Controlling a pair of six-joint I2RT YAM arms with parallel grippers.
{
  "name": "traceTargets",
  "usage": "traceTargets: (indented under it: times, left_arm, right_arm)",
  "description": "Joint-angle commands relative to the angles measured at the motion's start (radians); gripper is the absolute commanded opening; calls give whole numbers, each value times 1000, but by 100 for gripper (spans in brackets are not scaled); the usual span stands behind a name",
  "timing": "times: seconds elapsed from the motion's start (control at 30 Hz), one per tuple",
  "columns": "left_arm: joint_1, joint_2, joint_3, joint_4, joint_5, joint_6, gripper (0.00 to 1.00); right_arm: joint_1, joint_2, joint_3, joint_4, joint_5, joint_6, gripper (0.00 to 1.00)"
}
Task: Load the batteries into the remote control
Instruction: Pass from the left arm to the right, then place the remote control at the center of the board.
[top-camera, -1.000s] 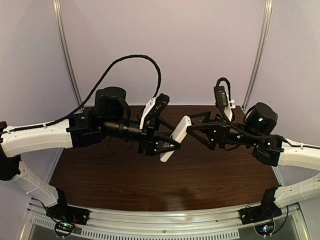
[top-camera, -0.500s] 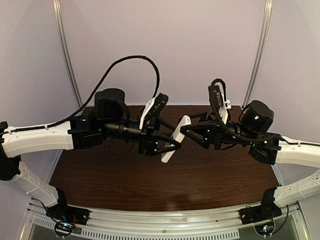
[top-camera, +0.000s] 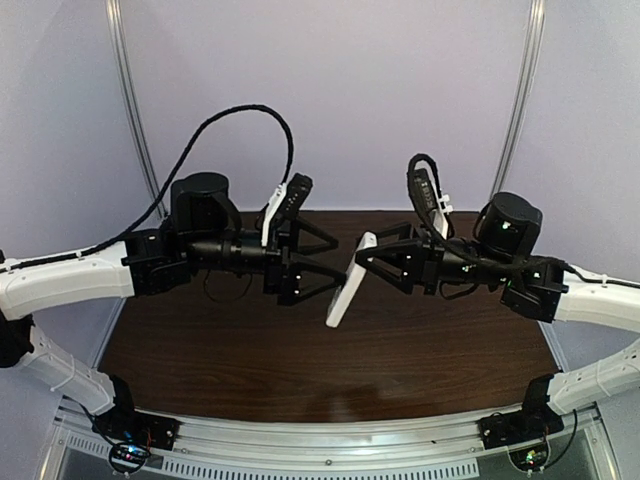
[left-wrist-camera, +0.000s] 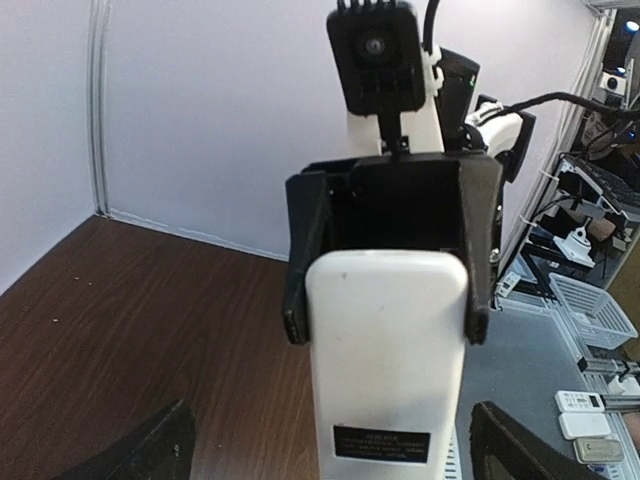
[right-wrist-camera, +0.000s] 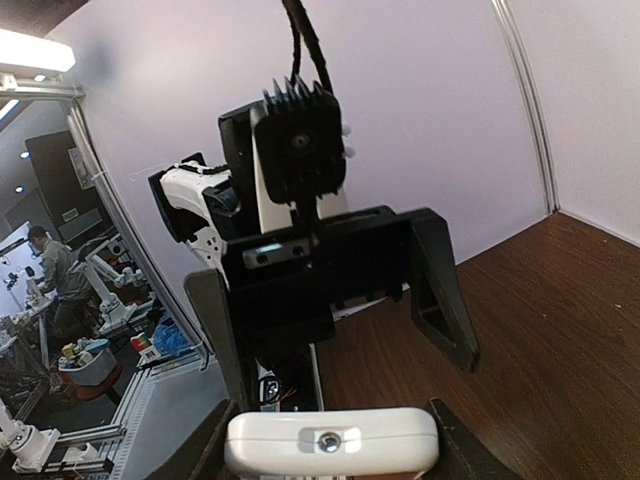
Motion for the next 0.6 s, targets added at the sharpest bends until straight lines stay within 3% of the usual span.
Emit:
traceTargets:
  times: [0.0, 0.2, 0.33, 0.57]
  left_arm:
    - [63, -114, -38, -7, -88, 13, 98]
    - [132, -199, -116, -59, -319, -39, 97]
    - [204, -188, -125, -178, -468, -122, 98]
    - [336, -195, -184, -240, -526, -223, 97]
  right_arm:
    - [-37, -4, 62, -217, 118, -20, 21]
    - [-59, 70, 149, -478, 299, -66, 18]
    - [-59, 191, 255, -641, 366, -96, 17]
    - [-58, 389, 383, -831, 439, -145, 16]
